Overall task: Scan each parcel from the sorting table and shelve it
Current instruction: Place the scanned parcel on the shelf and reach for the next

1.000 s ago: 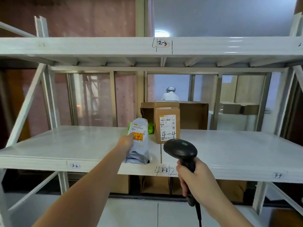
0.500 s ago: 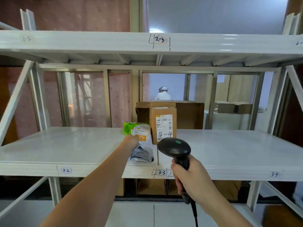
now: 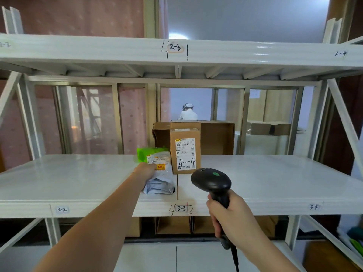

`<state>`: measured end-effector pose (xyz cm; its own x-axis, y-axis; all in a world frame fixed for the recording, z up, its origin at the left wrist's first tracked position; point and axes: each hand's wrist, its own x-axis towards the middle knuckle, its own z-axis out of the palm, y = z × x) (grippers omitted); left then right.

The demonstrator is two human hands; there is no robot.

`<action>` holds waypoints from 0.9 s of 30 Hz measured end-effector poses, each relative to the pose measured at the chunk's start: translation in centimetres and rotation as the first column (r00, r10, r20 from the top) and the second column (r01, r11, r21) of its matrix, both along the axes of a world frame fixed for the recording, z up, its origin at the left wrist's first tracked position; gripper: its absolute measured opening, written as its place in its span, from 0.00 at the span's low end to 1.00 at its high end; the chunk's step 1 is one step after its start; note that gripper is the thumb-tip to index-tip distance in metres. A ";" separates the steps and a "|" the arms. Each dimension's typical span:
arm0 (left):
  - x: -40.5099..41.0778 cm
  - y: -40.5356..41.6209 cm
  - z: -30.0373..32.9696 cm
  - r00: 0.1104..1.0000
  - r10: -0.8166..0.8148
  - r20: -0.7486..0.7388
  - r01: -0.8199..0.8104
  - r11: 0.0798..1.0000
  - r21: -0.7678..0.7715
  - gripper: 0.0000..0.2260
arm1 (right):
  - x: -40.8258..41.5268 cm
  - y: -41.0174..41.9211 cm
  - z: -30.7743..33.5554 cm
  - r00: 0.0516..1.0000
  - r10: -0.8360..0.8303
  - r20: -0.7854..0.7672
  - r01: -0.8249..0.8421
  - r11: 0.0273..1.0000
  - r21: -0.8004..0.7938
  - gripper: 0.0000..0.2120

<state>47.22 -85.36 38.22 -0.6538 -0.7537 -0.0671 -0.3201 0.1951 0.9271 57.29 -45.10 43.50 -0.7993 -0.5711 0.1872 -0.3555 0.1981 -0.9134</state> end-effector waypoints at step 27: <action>13.3 28.8 4.5 0.794 -0.513 0.327 0.553 0.384 -0.739 0.26 | 19.1 10.3 -1.2 0.873 -0.482 -0.076 0.486 0.873 0.039 0.04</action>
